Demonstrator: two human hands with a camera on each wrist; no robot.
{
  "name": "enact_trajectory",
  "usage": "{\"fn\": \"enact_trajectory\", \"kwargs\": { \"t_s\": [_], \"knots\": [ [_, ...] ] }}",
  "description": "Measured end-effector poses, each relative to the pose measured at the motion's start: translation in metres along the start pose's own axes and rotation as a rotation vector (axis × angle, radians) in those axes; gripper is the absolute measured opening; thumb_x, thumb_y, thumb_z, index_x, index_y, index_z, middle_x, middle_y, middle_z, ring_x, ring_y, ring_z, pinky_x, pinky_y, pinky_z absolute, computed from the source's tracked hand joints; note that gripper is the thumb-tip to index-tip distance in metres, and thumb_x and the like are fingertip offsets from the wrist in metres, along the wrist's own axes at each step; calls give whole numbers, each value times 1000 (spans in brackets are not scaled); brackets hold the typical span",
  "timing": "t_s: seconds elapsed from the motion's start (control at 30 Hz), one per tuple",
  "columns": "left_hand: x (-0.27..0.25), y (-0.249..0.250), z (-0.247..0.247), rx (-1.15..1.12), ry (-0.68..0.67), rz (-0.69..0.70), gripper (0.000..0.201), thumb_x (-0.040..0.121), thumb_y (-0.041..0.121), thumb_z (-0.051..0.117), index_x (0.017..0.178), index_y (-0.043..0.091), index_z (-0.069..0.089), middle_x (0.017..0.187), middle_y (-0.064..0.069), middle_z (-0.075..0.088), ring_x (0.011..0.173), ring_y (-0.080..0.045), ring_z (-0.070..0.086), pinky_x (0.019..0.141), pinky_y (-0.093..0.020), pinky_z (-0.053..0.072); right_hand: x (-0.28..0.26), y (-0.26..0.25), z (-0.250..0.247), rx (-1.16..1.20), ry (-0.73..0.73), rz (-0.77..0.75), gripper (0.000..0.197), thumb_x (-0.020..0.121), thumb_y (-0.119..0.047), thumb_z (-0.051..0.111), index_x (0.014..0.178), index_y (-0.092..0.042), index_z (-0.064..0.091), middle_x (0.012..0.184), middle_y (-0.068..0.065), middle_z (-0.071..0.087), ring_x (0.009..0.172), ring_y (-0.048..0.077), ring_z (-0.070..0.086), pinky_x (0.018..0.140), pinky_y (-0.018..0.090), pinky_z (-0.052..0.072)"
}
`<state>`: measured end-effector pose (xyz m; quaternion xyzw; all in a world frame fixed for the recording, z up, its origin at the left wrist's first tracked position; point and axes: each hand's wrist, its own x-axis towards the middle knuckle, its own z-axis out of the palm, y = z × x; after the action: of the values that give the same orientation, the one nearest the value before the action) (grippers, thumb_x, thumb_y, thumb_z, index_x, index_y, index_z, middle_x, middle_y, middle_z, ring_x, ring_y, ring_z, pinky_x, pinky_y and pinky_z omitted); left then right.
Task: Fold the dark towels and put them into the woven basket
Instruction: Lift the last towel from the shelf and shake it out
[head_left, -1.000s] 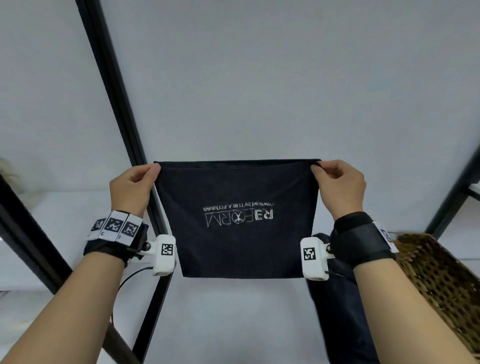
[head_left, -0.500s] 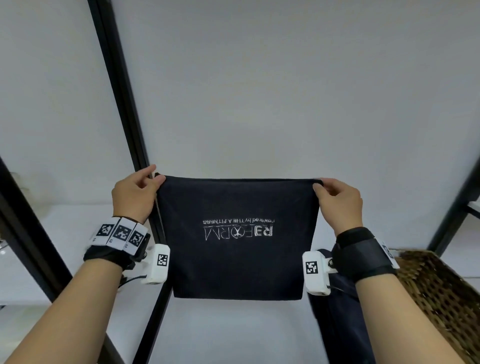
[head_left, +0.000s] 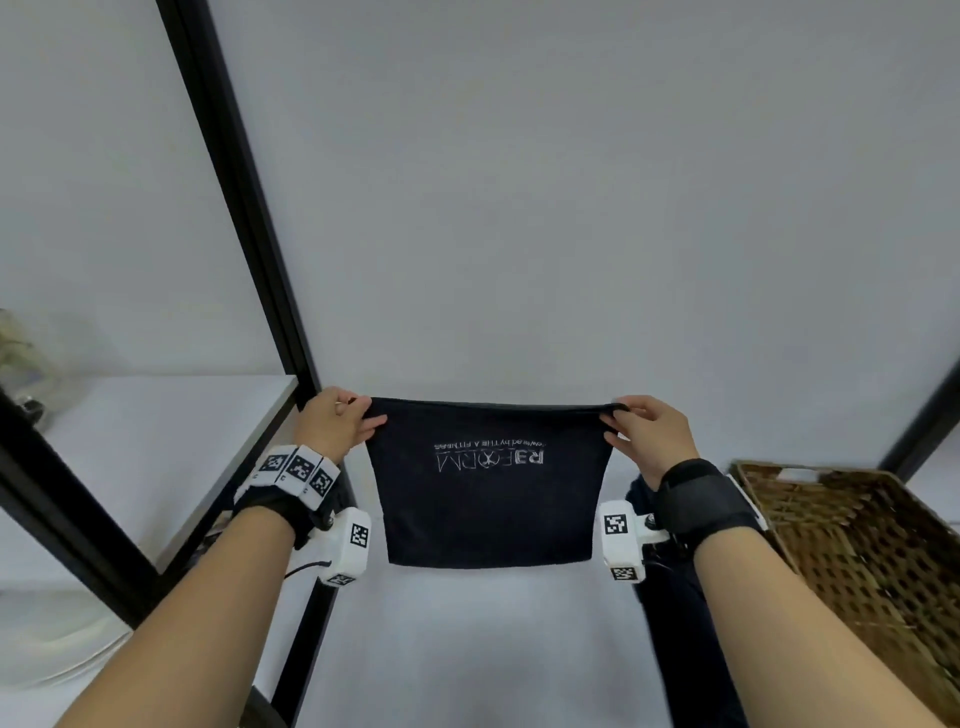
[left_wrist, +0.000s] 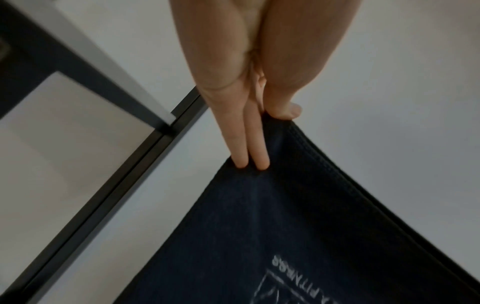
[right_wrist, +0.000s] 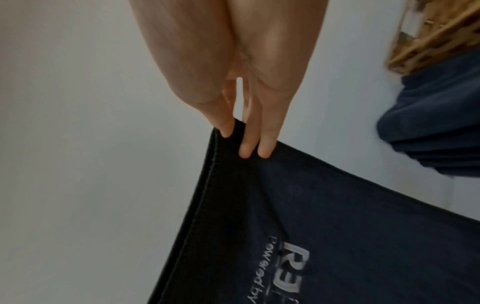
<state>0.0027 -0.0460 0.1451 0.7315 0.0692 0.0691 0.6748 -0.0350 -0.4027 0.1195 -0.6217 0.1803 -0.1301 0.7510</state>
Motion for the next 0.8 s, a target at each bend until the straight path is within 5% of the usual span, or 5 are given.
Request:
{"fn": "enact_trajectory", "kwargs": {
  "t_s": [0.2,0.33,0.43,0.6,0.8],
  "knots": [
    [-10,-60,-7,-84,-1,40,16,97,2,51,81,4,49,72,-5,57,95,-26,72,79,-24,58,-10,53,-18,32,-18,66,16,95,3,51,98,-6,64,104,15,69,98,18,71,83,25,54],
    [-33,-106,-14,-85,-72,-29,18,99,1,47,82,8,45,87,-9,70,103,-22,69,88,-34,55,-26,97,-37,-1,-24,142,17,95,4,50,96,-4,64,104,18,69,98,23,71,85,28,53],
    [-58,-142,-23,17,-107,-139,19,98,3,50,82,11,44,98,-13,74,95,-21,72,66,-17,53,-44,130,-52,-40,4,219,17,95,2,49,96,-2,65,100,17,71,94,21,72,79,27,54],
    [-99,-197,-31,127,-138,-316,17,98,2,48,84,8,41,97,-28,67,97,-40,69,71,-32,46,-72,185,-74,-167,-13,400,19,96,1,45,92,-2,63,98,17,69,94,25,71,83,34,55],
    [-133,-239,-37,233,-204,-478,16,101,11,47,86,10,40,101,-16,65,83,-29,72,74,-34,54,-93,239,-94,-262,-13,567,16,97,-1,47,98,-5,62,101,14,69,93,24,71,80,31,55]
  ]
}}
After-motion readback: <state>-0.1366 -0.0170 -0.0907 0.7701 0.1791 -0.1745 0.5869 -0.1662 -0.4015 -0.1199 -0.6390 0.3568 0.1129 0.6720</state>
